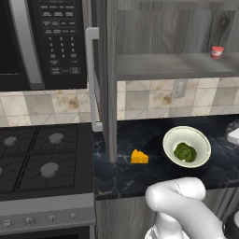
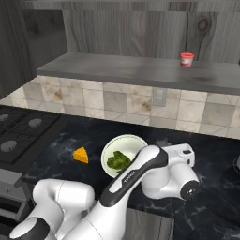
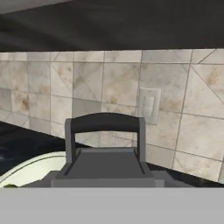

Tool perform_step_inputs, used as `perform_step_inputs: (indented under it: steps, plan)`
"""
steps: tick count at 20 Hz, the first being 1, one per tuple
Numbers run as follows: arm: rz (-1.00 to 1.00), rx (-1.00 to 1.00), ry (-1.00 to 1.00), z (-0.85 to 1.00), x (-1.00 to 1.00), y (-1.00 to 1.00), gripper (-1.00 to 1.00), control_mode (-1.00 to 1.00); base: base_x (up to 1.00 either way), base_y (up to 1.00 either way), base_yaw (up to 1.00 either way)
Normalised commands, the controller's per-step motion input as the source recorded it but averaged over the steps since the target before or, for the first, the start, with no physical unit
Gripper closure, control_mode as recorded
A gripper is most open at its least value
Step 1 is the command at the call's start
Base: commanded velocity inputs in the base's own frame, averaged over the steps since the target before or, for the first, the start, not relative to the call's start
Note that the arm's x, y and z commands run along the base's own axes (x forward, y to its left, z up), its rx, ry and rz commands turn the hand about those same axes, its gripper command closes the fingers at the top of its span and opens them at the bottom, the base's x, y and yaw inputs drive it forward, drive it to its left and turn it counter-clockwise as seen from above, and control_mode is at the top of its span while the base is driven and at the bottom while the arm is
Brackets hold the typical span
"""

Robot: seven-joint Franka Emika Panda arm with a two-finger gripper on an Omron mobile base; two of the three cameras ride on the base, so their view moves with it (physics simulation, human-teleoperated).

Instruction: Pick the cheese from the fridge and the cheese grater from the cabinet and place them next to the salad bowl.

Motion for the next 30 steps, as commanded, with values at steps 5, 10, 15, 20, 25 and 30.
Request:
perform_step_inputs:
  steps: [5,10,15,20,25,30]
  plan:
    - [0.04,0.00,0.16,-0.38,0.11,-0.14,1.00,-1.00,0.00,0.00,0.00]
    - [0.08,0.03,0.06,-0.44,0.13,-0.21,1.00,-1.00,0.00,0.00,0.00]
    - [0.08,0.12,0.00,-0.44,0.09,-0.22,1.00,-1.00,0.00,0.00,0.00]
    - [0.03,0.03,-0.01,-0.31,0.09,-0.03,1.00,-1.00,0.00,0.00,0.00]
    - [0.01,0.00,-0.08,-0.20,0.03,0.00,1.00,-1.00,0.00,0.00,0.00]
    - [0.01,0.00,-0.16,-0.27,0.02,-0.01,1.00,-1.00,0.00,0.00,0.00]
